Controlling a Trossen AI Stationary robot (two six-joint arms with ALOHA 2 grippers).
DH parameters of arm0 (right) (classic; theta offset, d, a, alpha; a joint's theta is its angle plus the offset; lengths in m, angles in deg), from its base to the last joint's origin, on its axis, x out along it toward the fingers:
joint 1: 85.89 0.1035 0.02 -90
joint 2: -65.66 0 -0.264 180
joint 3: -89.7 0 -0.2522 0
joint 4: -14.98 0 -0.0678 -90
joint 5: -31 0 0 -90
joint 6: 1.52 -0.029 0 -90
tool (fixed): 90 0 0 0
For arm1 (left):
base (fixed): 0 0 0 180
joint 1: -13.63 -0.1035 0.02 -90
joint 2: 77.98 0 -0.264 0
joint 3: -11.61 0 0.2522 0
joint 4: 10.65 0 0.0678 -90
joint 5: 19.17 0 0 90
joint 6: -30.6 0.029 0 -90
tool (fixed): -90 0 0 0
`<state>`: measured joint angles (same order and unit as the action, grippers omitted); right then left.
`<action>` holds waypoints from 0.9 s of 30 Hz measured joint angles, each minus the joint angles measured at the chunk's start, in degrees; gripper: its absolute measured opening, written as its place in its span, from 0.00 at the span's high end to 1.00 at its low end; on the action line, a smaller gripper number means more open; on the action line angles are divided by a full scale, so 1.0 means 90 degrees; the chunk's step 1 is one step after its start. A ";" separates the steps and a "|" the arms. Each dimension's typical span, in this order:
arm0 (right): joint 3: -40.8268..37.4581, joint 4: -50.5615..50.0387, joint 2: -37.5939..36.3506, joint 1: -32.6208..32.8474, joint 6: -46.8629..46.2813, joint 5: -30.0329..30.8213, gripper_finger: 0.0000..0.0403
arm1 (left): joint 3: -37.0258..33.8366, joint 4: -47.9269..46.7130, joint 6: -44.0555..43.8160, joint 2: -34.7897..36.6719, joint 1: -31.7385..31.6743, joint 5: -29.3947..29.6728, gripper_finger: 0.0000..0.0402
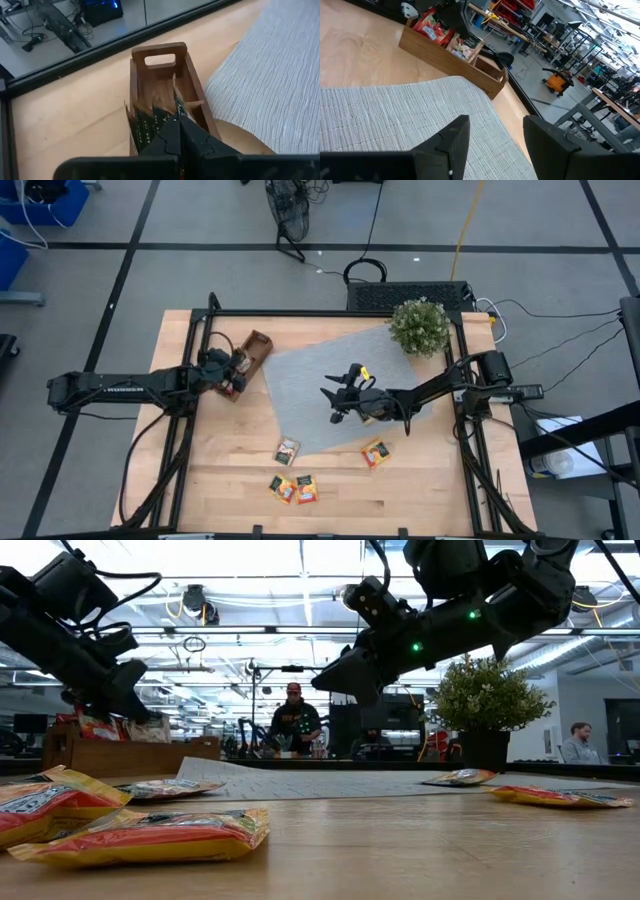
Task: Pick & Place Tea
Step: Put the brown tea bag into the middle section of the wooden organizer
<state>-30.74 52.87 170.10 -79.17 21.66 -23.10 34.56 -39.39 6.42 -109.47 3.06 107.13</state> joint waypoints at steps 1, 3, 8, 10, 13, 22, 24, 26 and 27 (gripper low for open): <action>0.0000 0.0005 0.0000 0.0000 0.0000 0.0000 0.58 | 0.0000 0.0005 0.0041 0.0000 0.0000 0.0000 1.00; 0.0000 0.0013 0.0000 -0.0002 0.0000 0.0000 0.58 | 0.0000 0.0014 0.0131 0.0000 0.0000 -0.0001 1.00; 0.0000 0.0019 0.0000 0.0000 0.0000 0.0000 0.58 | 0.0000 -0.0011 0.0114 0.0000 0.0000 -0.0019 1.00; 0.0000 0.0017 0.0000 0.0000 0.0000 0.0000 0.58 | 0.0000 -0.0037 0.0032 0.0000 0.0000 -0.0031 0.99; 0.0002 0.0017 0.0000 0.0000 0.0000 0.0000 0.58 | 0.0000 -0.0041 -0.0124 0.0000 0.0000 -0.0108 0.95; 0.0007 -0.0004 0.0001 0.0000 0.0000 0.0000 0.57 | 0.0000 0.0087 -0.0364 0.0000 0.0000 -0.0396 0.67; 0.0007 -0.0004 0.0002 0.0000 0.0000 -0.0001 0.57 | 0.0062 0.0161 -0.0315 0.0000 0.0000 -0.0680 0.61; 0.0007 -0.0002 0.0002 0.0000 0.0000 -0.0026 0.57 | 0.0232 0.0189 -0.0306 0.0000 0.0000 -0.0971 0.56; 0.0007 -0.0003 0.0002 0.0000 0.0000 -0.0100 0.57 | 0.0338 0.0196 -0.0306 0.0001 0.0000 -0.1123 0.54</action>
<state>-30.68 52.85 170.13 -79.17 21.66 -24.00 37.60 -37.63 3.66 -109.46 3.06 97.02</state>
